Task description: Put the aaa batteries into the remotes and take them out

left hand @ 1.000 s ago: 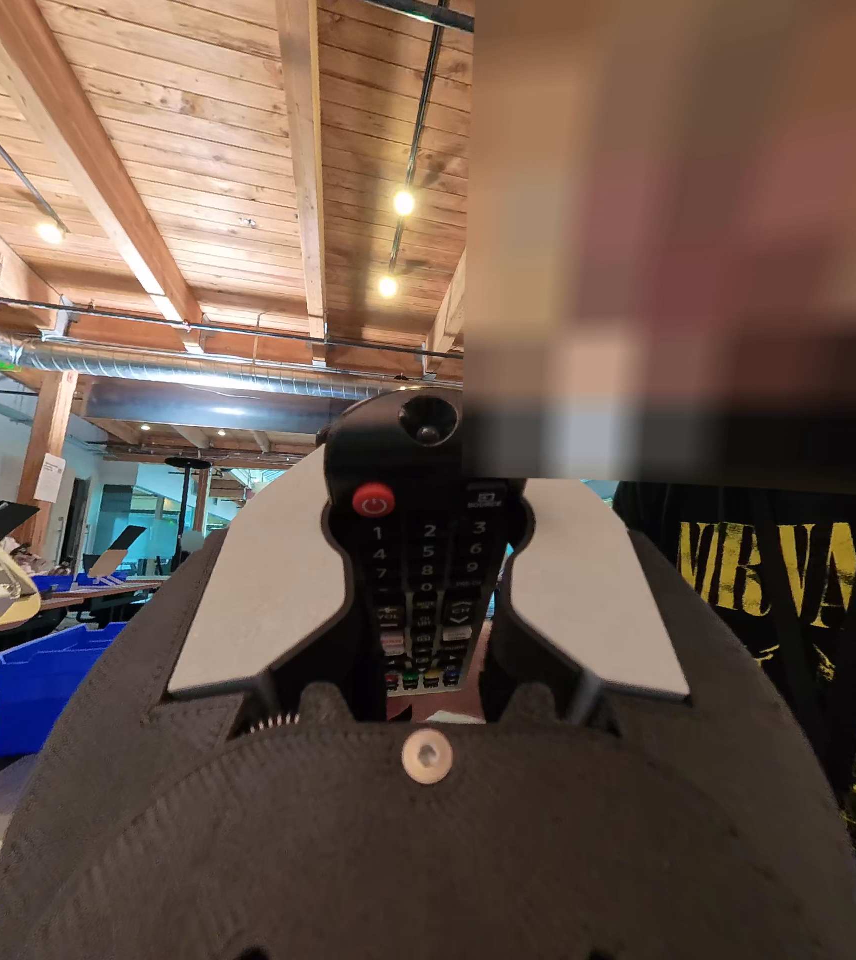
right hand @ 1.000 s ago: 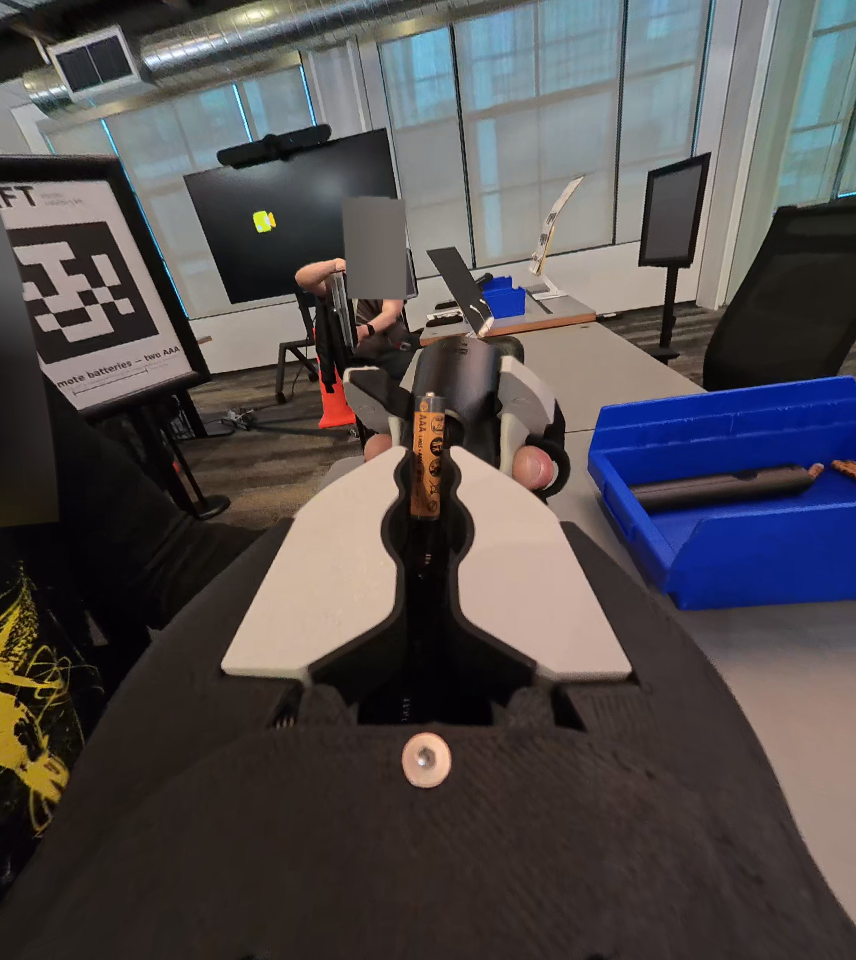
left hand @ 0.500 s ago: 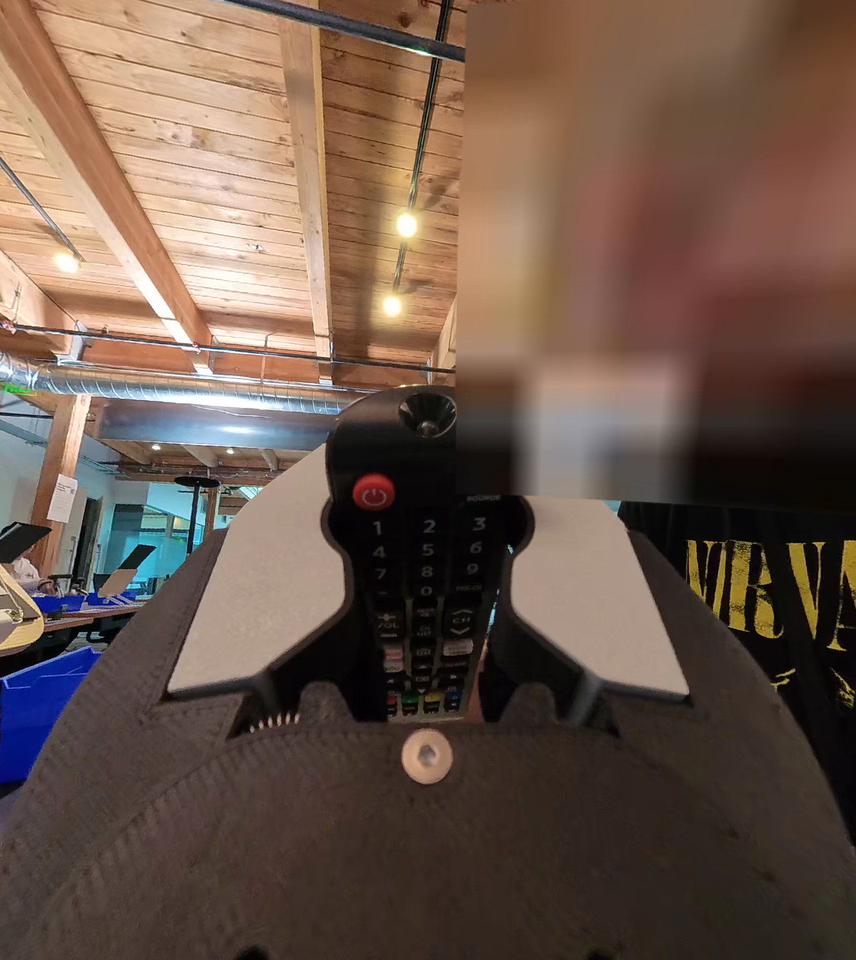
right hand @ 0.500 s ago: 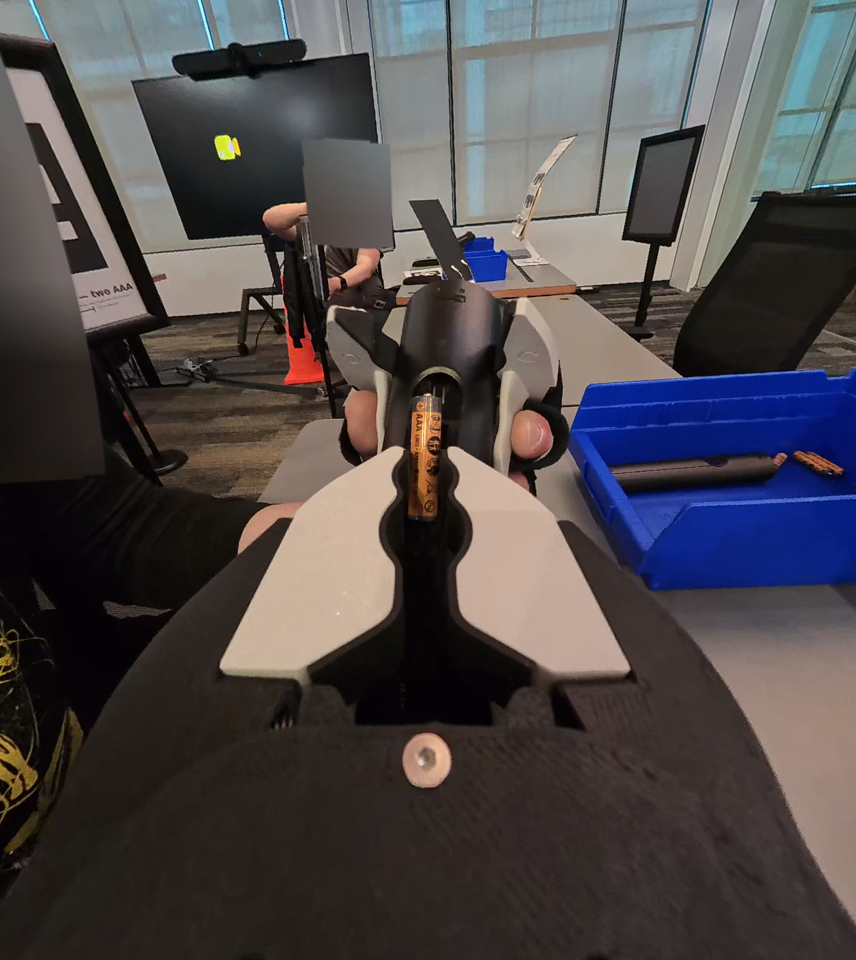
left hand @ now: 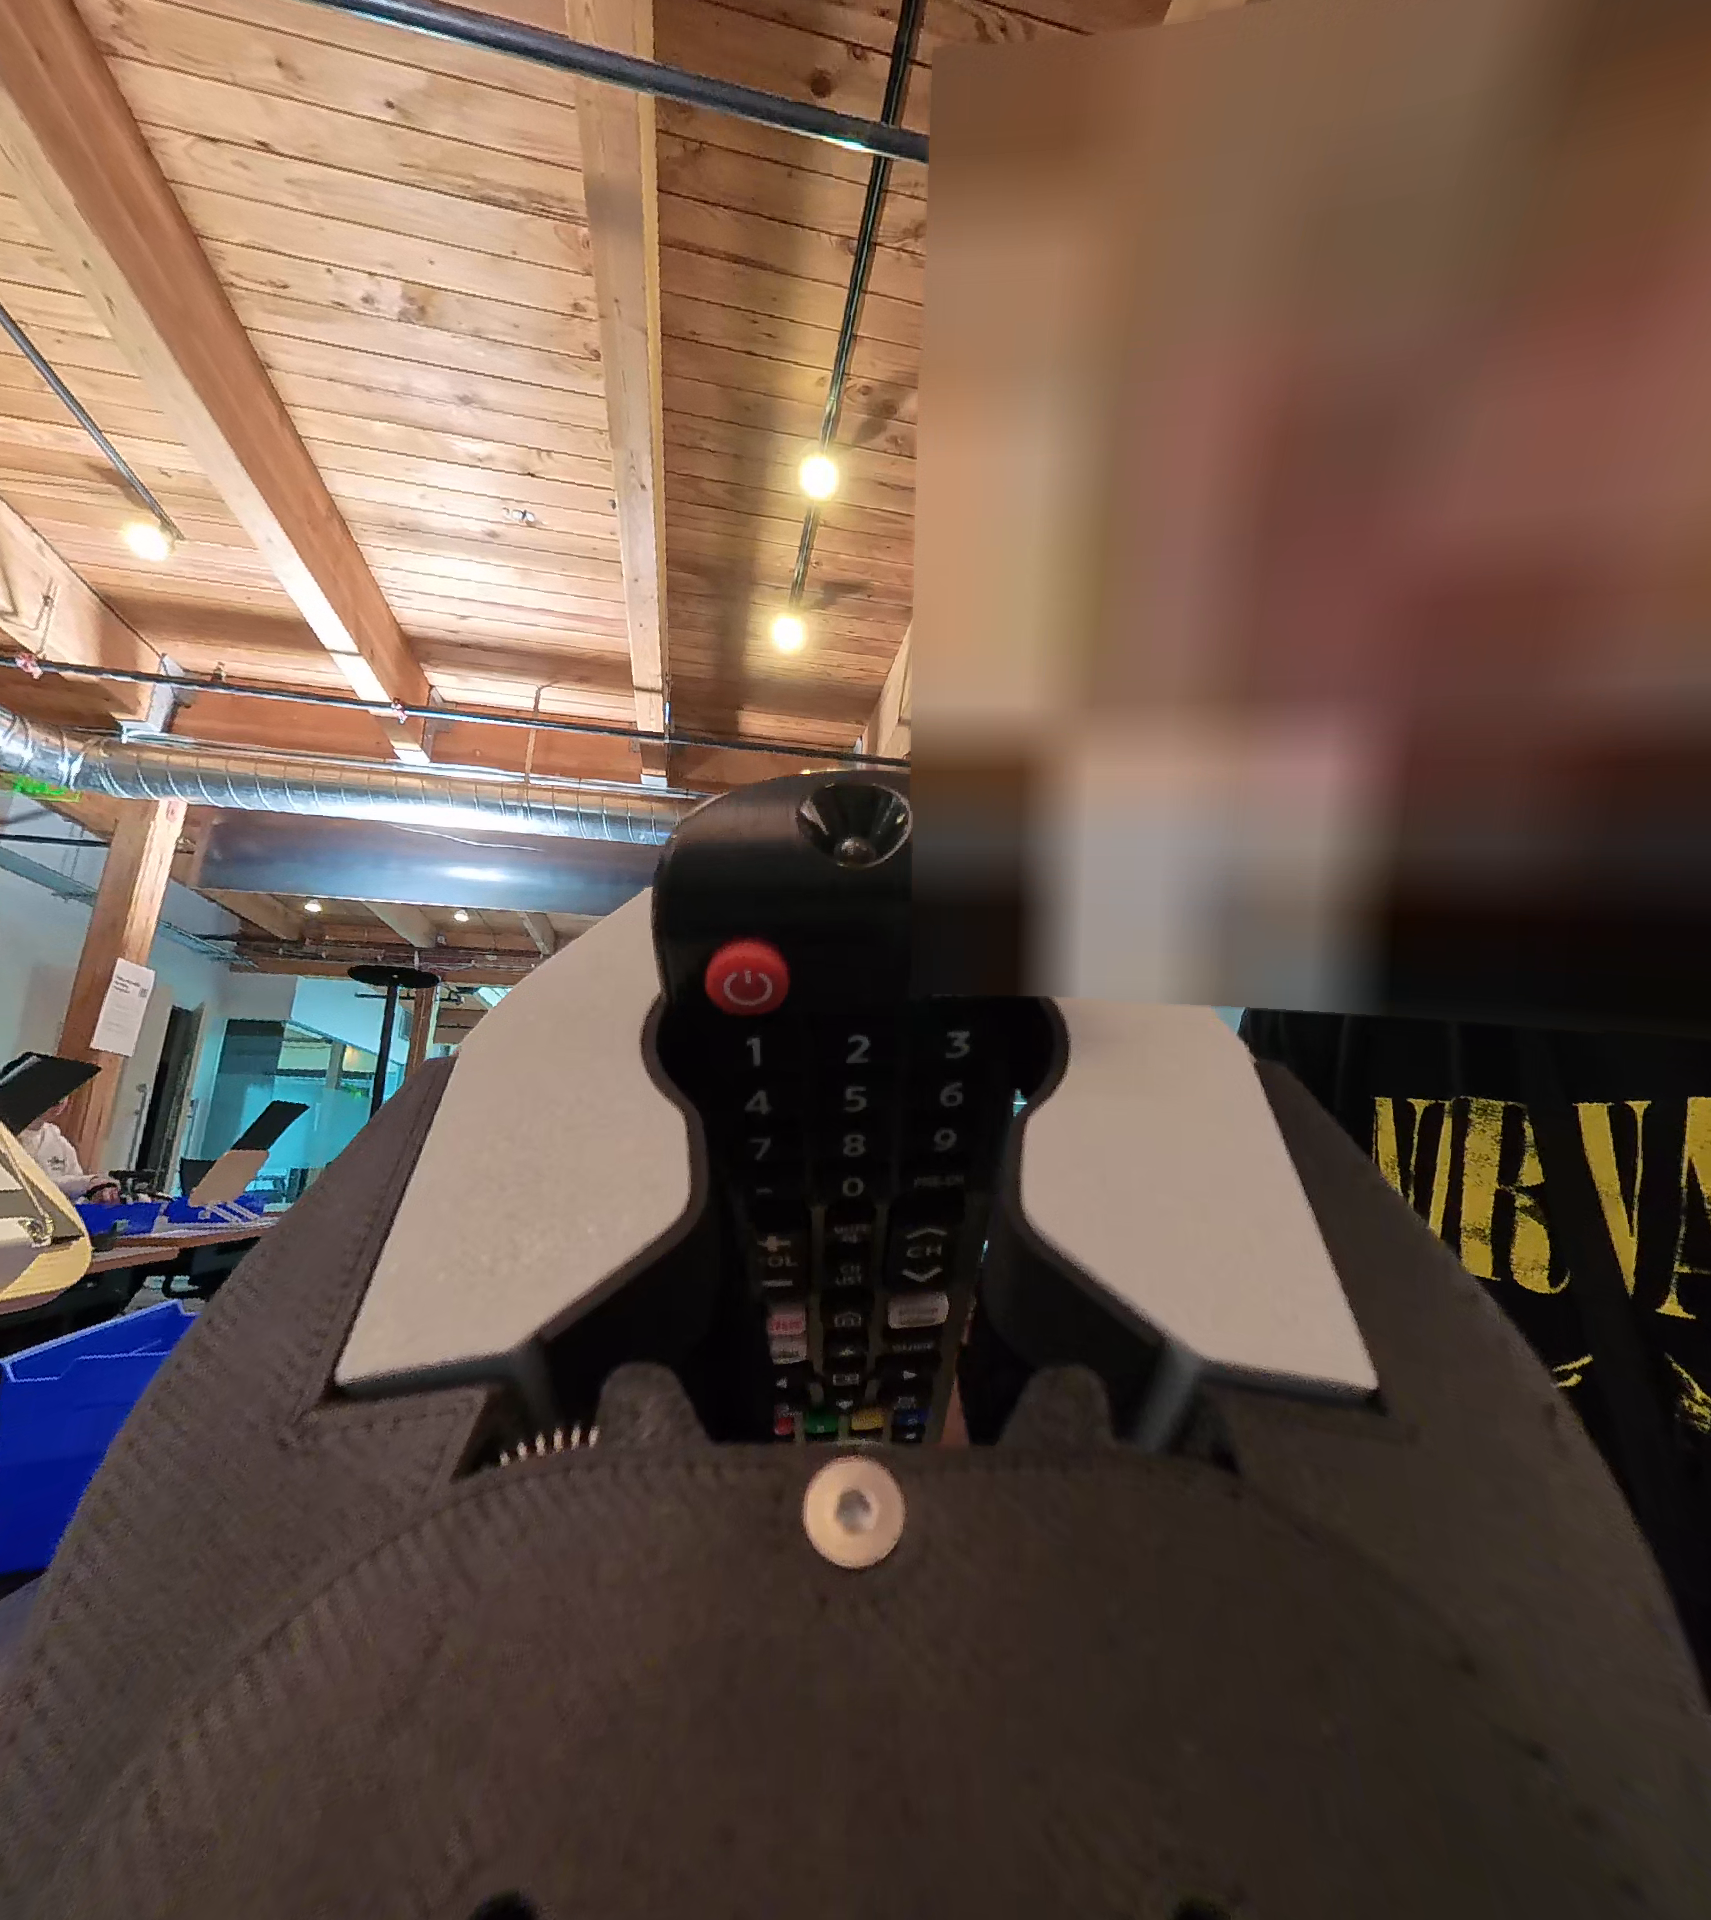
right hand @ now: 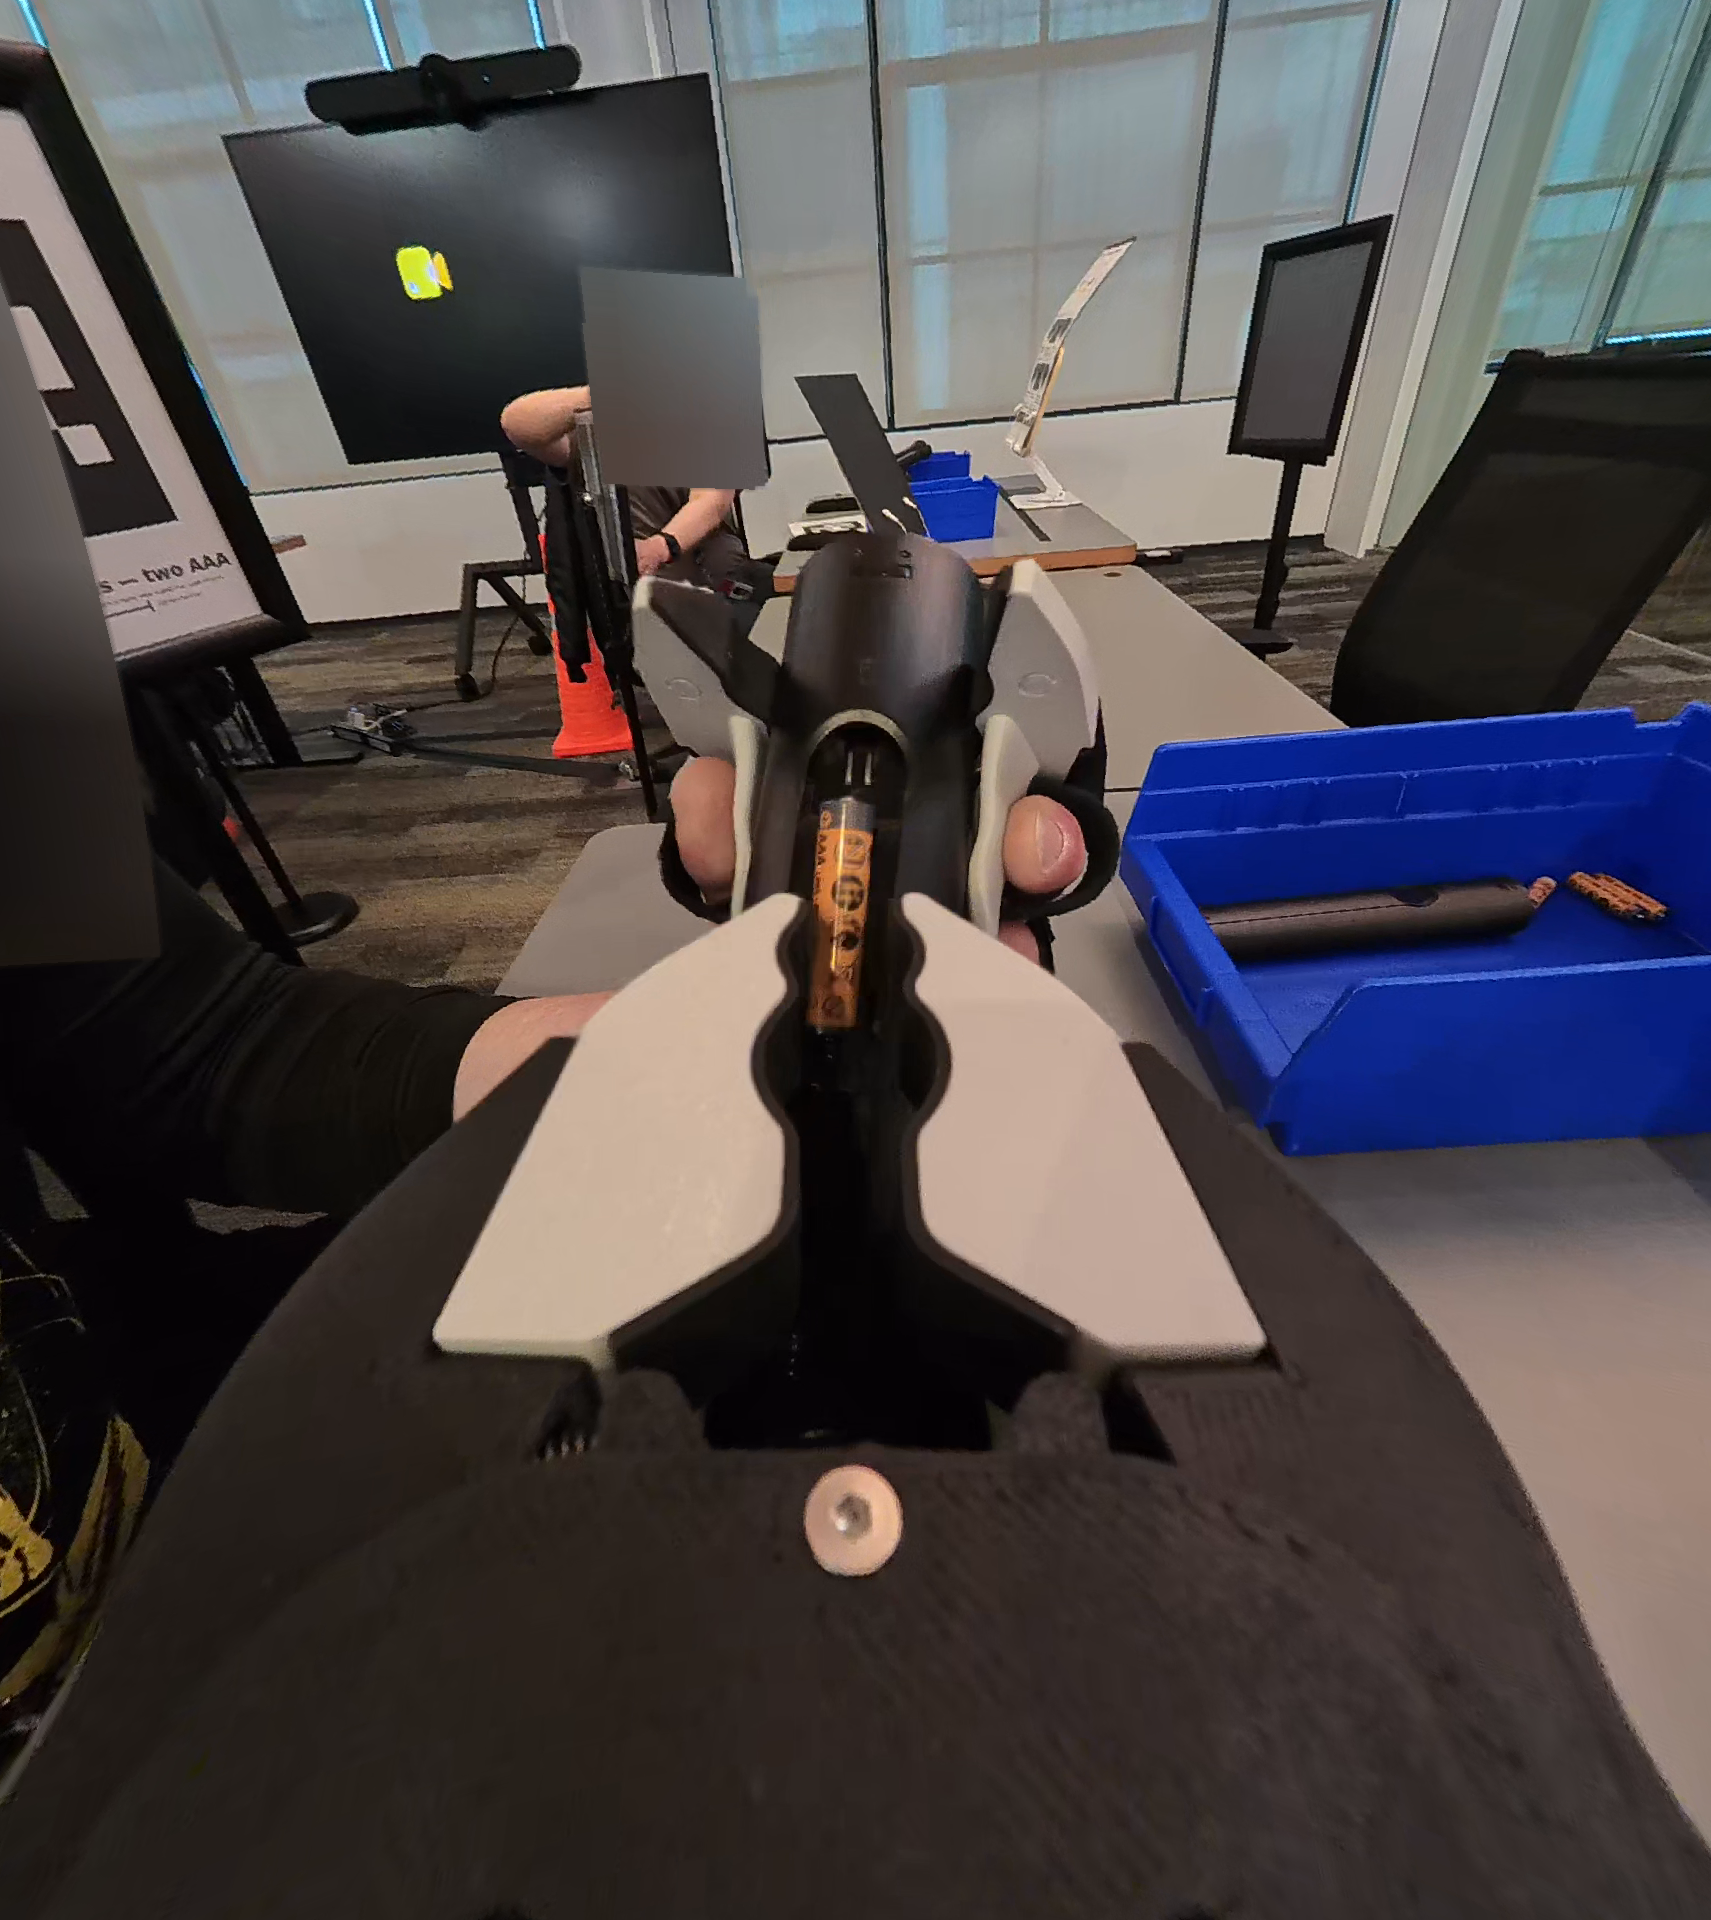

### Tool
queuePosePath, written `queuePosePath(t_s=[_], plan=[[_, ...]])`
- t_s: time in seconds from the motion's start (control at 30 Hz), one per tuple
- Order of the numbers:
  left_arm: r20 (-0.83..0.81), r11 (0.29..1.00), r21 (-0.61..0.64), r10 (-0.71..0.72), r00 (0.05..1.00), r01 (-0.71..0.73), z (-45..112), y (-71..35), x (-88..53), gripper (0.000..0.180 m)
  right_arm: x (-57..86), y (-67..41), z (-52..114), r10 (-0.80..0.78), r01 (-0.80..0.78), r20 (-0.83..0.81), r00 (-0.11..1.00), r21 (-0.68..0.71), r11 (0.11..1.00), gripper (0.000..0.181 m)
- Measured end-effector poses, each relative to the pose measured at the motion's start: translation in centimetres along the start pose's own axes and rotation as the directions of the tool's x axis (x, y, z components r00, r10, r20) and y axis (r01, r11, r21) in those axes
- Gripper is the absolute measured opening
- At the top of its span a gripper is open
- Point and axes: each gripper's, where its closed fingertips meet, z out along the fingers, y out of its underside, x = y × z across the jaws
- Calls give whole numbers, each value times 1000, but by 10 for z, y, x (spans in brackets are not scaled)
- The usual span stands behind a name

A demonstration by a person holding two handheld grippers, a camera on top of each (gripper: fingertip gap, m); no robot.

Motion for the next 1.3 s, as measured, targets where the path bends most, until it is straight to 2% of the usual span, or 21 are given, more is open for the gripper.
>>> queuePosePath(t_s=[0.23, 0.3, 0.43, 0.5, 0.6, 0.7, 0.77, 0.8, 0.93, 1.0, 1.3], plan=[[-12, 1000, 0, -13, 1000, 13, 0, 1, 1, 61, 4, -6, -6, 27, -27, 7, 1000, 13, 1000, 17], [-19, 1000, -5, -18, 1000, 18, 1, 3, 1, 61, 7, -9, -8, 78, -79, 18, 997, 8, 997, 37], [-31, 999, -27, -24, 999, 23, 3, 7, 2, 60, 4, -6, -4, 276, -268, 116, 954, -81, 960, 61], [-32, 999, -45, -24, 999, 22, 4, 11, 2, 60, 1, -9, 0, 366, -356, 168, 915, -85, 931, 56], [-39, 998, -54, -27, 999, 25, 4, 13, 3, 60, 1, -4, 6, 508, -488, 222, 832, -142, 861, 58], [-51, 997, -67, -33, 998, 30, 4, 15, 5, 60, 5, -1, 5, 594, -569, 256, 763, -171, 804, 48], [-61, 996, -84, -37, 997, 32, 6, 18, 7, 60, 7, 3, 4, 604, -568, 246, 758, -205, 797, 37], [-60, 995, -91, -36, 998, 30, 6, 19, 7, 60, 7, 4, 4, 612, -571, 247, 752, -221, 791, 38], [-48, 994, -108, -17, 999, 12, 6, 20, 5, 60, 3, 17, 2, 604, -530, 196, 773, -325, 784, 61], [-50, 993, -122, -11, 999, 5, 6, 21, 6, 60, -2, 21, 4, 640, -551, 209, 740, -357, 754, 65], [-58, 983, -184, 5, 998, -16, 6, 28, 7, 60, -3, 20, 8, 723, -630, 289, 628, -356, 690, 53]])
